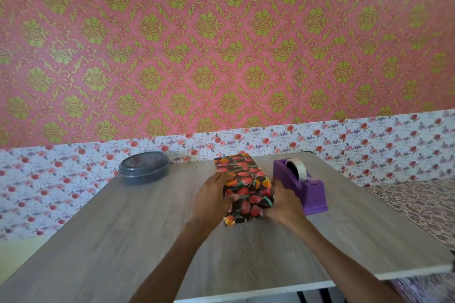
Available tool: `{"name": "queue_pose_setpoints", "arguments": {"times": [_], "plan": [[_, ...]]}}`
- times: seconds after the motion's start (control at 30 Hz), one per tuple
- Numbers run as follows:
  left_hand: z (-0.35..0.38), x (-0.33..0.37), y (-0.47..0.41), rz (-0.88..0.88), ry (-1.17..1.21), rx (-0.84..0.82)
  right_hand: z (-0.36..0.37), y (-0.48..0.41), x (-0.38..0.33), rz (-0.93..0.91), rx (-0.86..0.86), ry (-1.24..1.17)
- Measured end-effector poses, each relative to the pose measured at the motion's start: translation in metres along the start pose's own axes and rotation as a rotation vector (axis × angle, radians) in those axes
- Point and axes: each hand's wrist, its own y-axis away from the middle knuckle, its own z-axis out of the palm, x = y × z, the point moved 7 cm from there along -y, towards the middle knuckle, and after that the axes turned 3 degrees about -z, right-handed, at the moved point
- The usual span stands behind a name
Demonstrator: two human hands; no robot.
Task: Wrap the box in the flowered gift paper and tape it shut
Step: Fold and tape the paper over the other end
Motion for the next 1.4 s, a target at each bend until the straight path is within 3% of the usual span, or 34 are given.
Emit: {"name": "queue_pose_setpoints", "arguments": {"times": [0.17, 0.23, 0.33, 0.53, 0.73, 0.93, 1.2, 1.4], "plan": [[-0.007, -0.001, 0.005, -0.087, -0.062, 0.079, -0.034, 0.006, -0.003, -0.158, 0.312, -0.025], [-0.008, -0.006, 0.006, -0.122, -0.034, 0.079, -0.056, 0.006, -0.016, -0.27, 0.396, -0.153], [-0.011, -0.007, 0.003, -0.096, 0.128, 0.068, -0.069, 0.007, -0.043, -0.435, 0.387, -0.297], [-0.025, 0.006, -0.004, 0.082, 0.317, 0.075, -0.053, 0.016, -0.073, -0.618, 0.356, -0.204], [-0.026, -0.006, 0.004, 0.052, 0.254, 0.093, -0.036, 0.02, -0.072, -0.603, 0.213, -0.181], [-0.041, 0.0, 0.011, 0.024, 0.366, 0.126, -0.035, 0.013, -0.069, -0.54, 0.182, -0.193], [-0.05, 0.005, 0.007, -0.011, 0.486, 0.04, -0.032, 0.006, -0.066, -0.523, 0.181, -0.161], [-0.06, 0.011, 0.01, 0.009, 0.447, 0.094, -0.032, 0.001, -0.07, -0.486, 0.14, -0.127]]}}
